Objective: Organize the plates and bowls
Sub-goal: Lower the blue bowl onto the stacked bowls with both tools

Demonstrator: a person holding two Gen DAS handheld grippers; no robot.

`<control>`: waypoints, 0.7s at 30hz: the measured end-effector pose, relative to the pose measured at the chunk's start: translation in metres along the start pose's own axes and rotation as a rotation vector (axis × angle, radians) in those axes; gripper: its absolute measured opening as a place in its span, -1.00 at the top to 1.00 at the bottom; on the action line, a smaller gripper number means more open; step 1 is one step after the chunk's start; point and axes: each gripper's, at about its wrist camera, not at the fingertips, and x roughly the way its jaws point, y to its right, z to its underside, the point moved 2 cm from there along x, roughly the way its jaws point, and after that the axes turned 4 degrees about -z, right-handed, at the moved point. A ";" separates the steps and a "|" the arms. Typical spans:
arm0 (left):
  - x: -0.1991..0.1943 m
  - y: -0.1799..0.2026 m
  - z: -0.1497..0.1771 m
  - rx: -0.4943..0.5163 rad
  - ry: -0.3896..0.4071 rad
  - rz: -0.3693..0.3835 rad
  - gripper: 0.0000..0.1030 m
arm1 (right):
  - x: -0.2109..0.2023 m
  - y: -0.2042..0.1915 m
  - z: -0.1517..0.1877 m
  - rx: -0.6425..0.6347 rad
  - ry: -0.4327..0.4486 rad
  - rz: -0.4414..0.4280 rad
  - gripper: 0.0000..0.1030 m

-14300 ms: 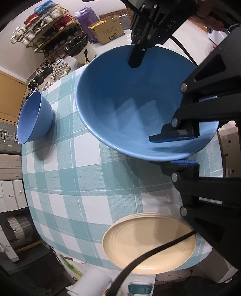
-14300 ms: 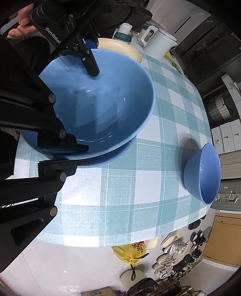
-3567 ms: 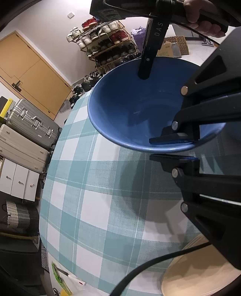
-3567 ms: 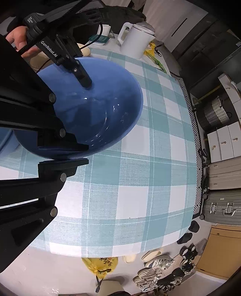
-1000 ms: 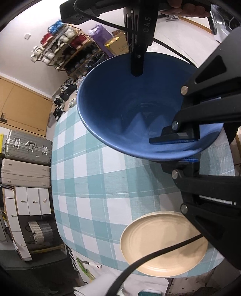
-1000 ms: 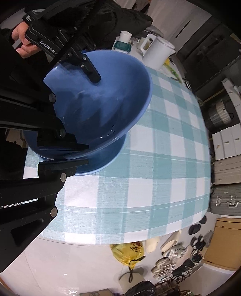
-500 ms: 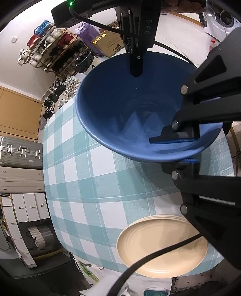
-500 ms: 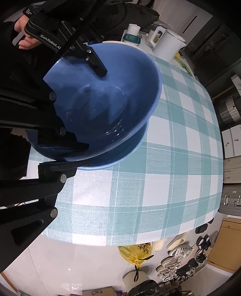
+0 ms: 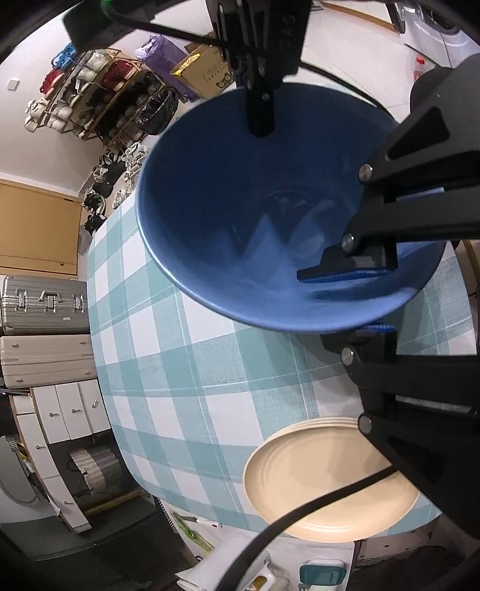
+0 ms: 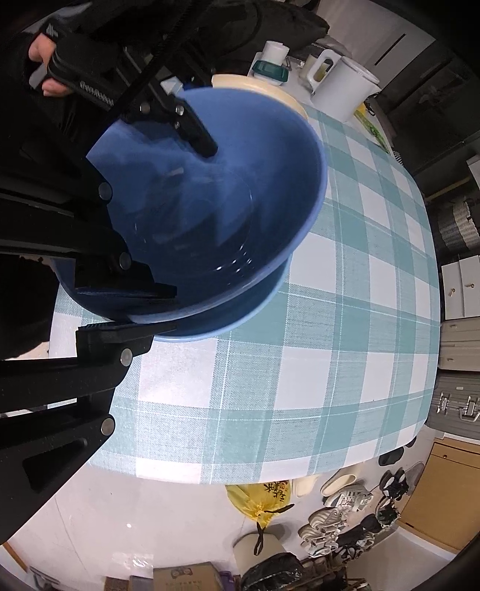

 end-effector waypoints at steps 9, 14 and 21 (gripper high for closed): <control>0.000 -0.009 -0.002 -0.043 -0.019 0.066 0.71 | -0.005 0.002 -0.001 0.043 -0.064 -0.066 0.80; 0.006 -0.011 -0.003 -0.063 -0.041 0.083 0.71 | -0.003 0.007 -0.004 0.097 -0.136 -0.109 0.80; 0.011 -0.008 -0.002 -0.042 -0.052 0.046 0.71 | 0.002 0.001 0.000 0.033 -0.127 0.009 0.77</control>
